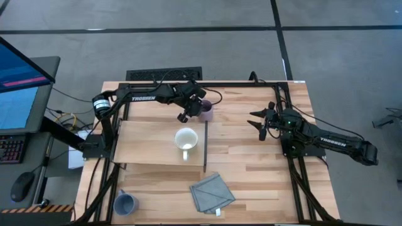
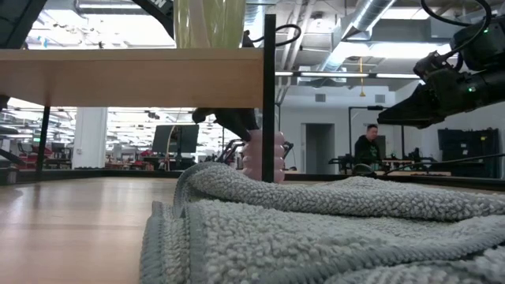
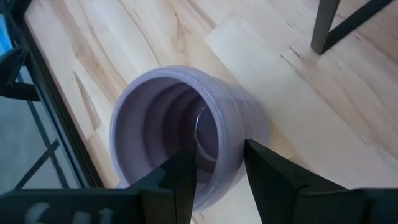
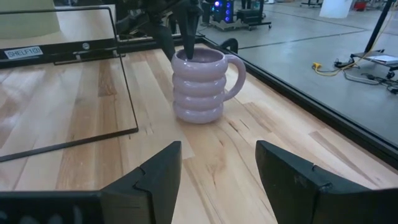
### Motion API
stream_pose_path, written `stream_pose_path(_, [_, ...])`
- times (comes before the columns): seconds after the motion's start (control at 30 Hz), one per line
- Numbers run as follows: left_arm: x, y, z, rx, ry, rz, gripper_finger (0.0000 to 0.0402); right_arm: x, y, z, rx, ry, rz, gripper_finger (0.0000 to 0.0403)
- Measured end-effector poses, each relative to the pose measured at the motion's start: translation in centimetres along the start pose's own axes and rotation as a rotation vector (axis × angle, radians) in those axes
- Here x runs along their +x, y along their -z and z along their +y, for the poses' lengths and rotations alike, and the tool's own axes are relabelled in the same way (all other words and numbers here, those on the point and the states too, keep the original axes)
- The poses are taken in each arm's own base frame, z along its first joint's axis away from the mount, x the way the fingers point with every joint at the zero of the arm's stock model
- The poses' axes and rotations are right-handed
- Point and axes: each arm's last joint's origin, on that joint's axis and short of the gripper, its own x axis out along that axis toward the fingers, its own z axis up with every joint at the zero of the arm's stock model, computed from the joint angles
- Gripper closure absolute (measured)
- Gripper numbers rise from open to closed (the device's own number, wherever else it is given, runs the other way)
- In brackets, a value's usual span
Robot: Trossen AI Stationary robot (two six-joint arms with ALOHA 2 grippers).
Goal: Stack small to large cups/mugs on shelf
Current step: Put the purple mug on the shelf
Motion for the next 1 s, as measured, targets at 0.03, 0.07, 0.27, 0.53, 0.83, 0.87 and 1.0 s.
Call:
stream_pose_path(0.03, [0.0, 0.0, 0.0, -0.004, 0.0, 0.0, 0.0276, 0.0, 0.0, 0.0, 0.0, 0.0, 0.0, 0.0173])
stream_pose_path(0.07, [0.0, 0.0, 0.0, -0.004, 0.0, 0.0, 0.0276, 0.0, 0.0, 0.0, 0.0, 0.0, 0.0, 0.0173])
stream_pose_path(0.27, [0.0, 0.0, 0.0, 0.016, 0.004, -0.007, 0.0276, 0.0, 0.0, 0.0, 0.0, 0.0, 0.0, 0.0173])
stream_pose_path(0.53, [0.0, 0.1, -0.3, 0.003, 0.027, -0.006, 0.0276, 0.0, 0.0, 0.0, 0.0, 0.0, 0.0, 0.0173])
stream_pose_path(0.83, [0.0, 0.1, -0.3, 0.002, 0.03, -0.005, 0.0276, 0.0, 0.0, 0.0, 0.0, 0.0, 0.0, 0.0173])
stream_pose_path(0.87, [0.3, 0.2, -0.3, 0.0, 0.034, -0.005, 0.0276, 0.0, 0.0, 0.0, 0.0, 0.0, 0.0, 0.0173])
stream_pose_path(1.0, [1.2, 0.4, -0.5, -0.015, 0.055, -0.005, 0.0276, 0.0, 0.0, 0.0, 0.0, 0.0, 0.0, 0.0173])
